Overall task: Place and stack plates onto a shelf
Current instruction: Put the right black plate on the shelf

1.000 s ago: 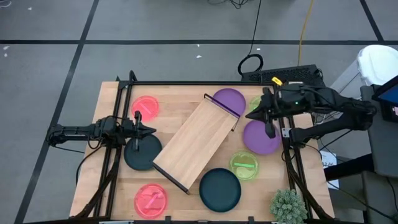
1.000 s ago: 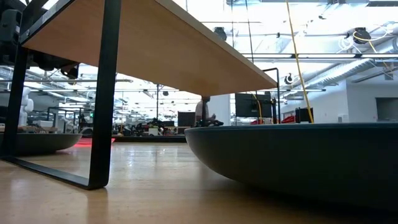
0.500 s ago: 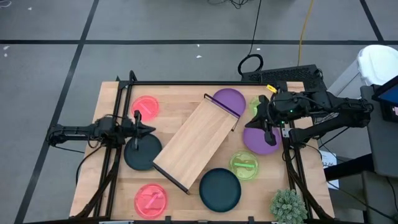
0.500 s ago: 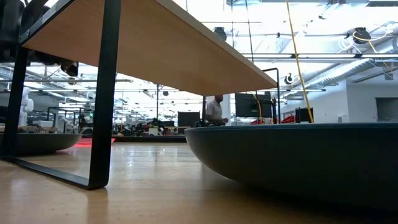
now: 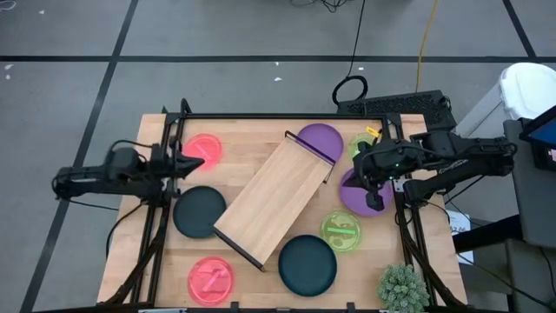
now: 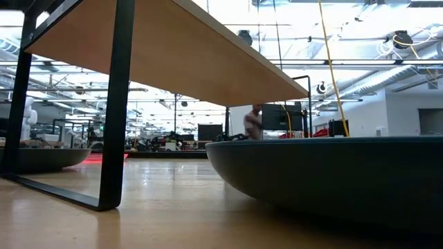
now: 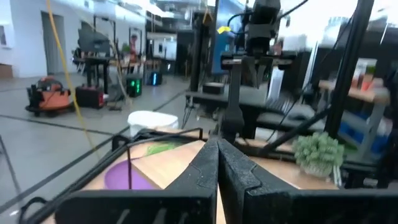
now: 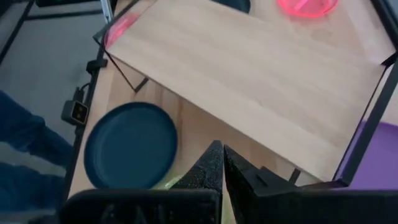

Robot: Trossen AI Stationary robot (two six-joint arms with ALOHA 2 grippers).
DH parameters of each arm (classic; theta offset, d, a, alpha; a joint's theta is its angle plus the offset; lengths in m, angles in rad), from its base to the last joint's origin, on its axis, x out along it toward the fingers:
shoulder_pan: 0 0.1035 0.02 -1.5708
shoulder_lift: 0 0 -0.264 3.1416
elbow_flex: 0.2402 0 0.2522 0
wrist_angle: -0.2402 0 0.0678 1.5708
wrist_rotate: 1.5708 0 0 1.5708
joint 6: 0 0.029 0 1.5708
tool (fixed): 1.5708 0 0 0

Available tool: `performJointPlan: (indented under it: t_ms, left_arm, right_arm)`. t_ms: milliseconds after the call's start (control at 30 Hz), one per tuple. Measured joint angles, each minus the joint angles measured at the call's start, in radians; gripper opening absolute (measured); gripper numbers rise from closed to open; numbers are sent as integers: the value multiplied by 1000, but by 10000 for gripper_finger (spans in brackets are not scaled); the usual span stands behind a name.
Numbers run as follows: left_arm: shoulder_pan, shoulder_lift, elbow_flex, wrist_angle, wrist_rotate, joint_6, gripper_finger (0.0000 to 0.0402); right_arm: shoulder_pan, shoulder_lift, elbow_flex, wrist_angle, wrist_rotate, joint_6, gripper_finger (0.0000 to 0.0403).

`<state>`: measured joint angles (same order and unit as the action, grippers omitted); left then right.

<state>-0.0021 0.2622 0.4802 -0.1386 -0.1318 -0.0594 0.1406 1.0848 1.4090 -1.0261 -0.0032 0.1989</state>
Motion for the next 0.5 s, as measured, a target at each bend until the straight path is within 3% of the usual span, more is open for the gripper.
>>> performJointPlan:
  t_ms: [333,500]
  left_arm:
    - [1,295,340,-76,-1,80,3]
    - [1,426,489,-169,-1,17,3]
  right_arm:
    - [0,10,0,-7,2,57,0]
    - [2,10,0,-7,1,125,0]
